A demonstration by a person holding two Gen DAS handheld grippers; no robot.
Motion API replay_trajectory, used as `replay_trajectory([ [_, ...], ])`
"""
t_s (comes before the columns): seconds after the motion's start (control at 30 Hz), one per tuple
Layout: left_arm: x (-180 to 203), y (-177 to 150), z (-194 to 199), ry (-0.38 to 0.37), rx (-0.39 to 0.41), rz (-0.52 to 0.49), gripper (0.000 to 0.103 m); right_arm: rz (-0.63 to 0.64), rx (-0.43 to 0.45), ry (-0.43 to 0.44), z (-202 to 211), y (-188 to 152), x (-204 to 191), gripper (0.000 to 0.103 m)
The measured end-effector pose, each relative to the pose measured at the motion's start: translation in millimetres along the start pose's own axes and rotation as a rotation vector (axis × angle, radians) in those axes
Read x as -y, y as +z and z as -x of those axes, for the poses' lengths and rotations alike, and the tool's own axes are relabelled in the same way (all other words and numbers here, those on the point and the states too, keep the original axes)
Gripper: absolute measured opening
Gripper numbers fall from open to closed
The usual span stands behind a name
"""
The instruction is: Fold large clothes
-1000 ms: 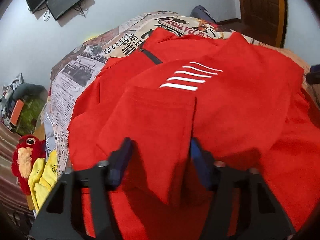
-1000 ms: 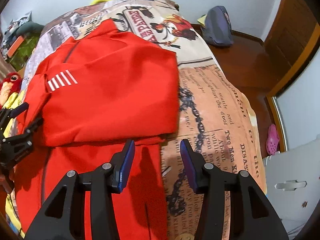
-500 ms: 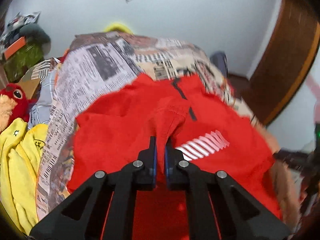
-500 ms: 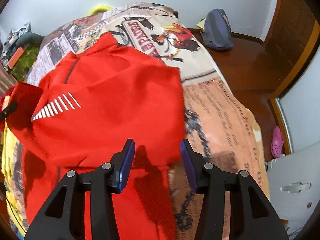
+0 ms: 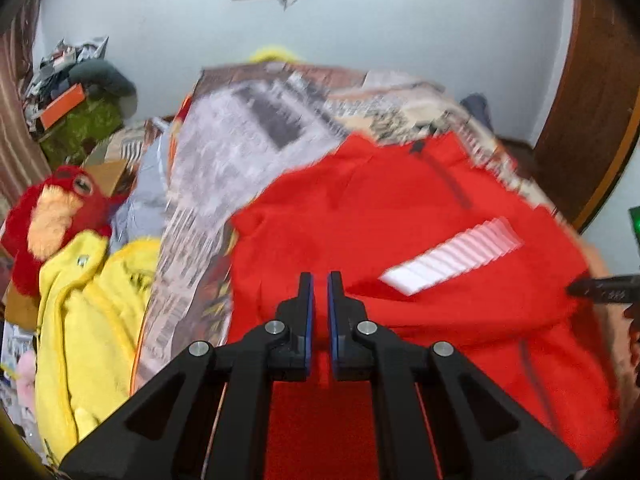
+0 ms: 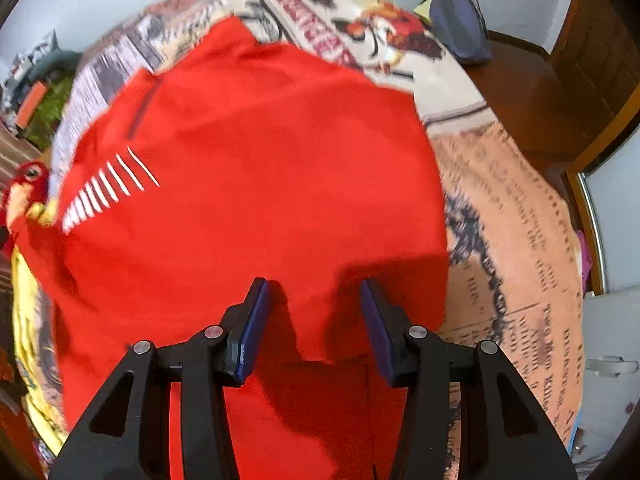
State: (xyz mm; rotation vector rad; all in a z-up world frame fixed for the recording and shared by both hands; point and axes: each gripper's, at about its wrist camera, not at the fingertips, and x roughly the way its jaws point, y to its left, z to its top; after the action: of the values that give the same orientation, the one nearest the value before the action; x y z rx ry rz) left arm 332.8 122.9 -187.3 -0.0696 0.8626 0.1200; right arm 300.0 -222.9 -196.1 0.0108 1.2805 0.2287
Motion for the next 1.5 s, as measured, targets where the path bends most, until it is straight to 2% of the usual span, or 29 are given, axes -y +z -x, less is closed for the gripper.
replay_trajectory([
  [0.13, -19, -28, -14, 0.029, -0.064, 0.002, 0.006, 0.039, 0.009, -0.034, 0, -7, -8, 0.045],
  [0.27, -40, -55, -21, 0.025, -0.133, 0.021, 0.006, 0.056, -0.002, -0.051, 4, -10, -11, 0.045],
  [0.4, -52, -67, -21, 0.040, -0.177, 0.020, 0.008, 0.053, -0.008, -0.046, 11, -10, -10, 0.045],
  [0.5, -59, -62, -16, 0.054, -0.175, 0.015, 0.026, 0.057, 0.004, -0.044, 21, -6, -10, 0.045],
  [0.57, -61, -53, -10, 0.073, -0.143, 0.003, 0.047, 0.064, 0.027, -0.053, 30, -1, -9, 0.045],
  [0.67, -61, -35, -1, 0.087, -0.083, -0.015, 0.063, 0.068, 0.072, -0.061, 46, 9, -7, 0.045],
  [0.73, -60, -21, 4, 0.087, -0.048, -0.021, 0.067, 0.065, 0.103, -0.060, 57, 17, -4, 0.045],
  [0.83, -62, 0, 1, 0.074, -0.032, -0.010, 0.071, 0.047, 0.149, -0.061, 69, 31, 1, 0.045],
  [0.9, -64, 12, -3, 0.053, -0.027, 0.010, 0.072, 0.025, 0.171, -0.057, 73, 42, 4, 0.049],
  [0.97, -66, 22, -8, 0.034, -0.026, 0.030, 0.075, -0.002, 0.192, -0.046, 73, 52, 10, 0.058],
  [1.03, -70, 29, -18, 0.018, -0.030, 0.052, 0.077, -0.024, 0.200, -0.041, 69, 59, 17, 0.060],
  [1.2, -88, 30, -60, -0.014, -0.104, 0.145, 0.079, -0.105, 0.144, -0.014, 37, 69, 40, 0.060],
  [1.33, -106, 20, -101, -0.092, -0.184, 0.271, 0.079, -0.165, 0.084, 0.006, 4, 71, 59, 0.060],
  [1.5, -111, 13, -134, -0.155, -0.224, 0.358, 0.079, -0.202, 0.058, 0.040, -24, 76, 68, 0.060],
])
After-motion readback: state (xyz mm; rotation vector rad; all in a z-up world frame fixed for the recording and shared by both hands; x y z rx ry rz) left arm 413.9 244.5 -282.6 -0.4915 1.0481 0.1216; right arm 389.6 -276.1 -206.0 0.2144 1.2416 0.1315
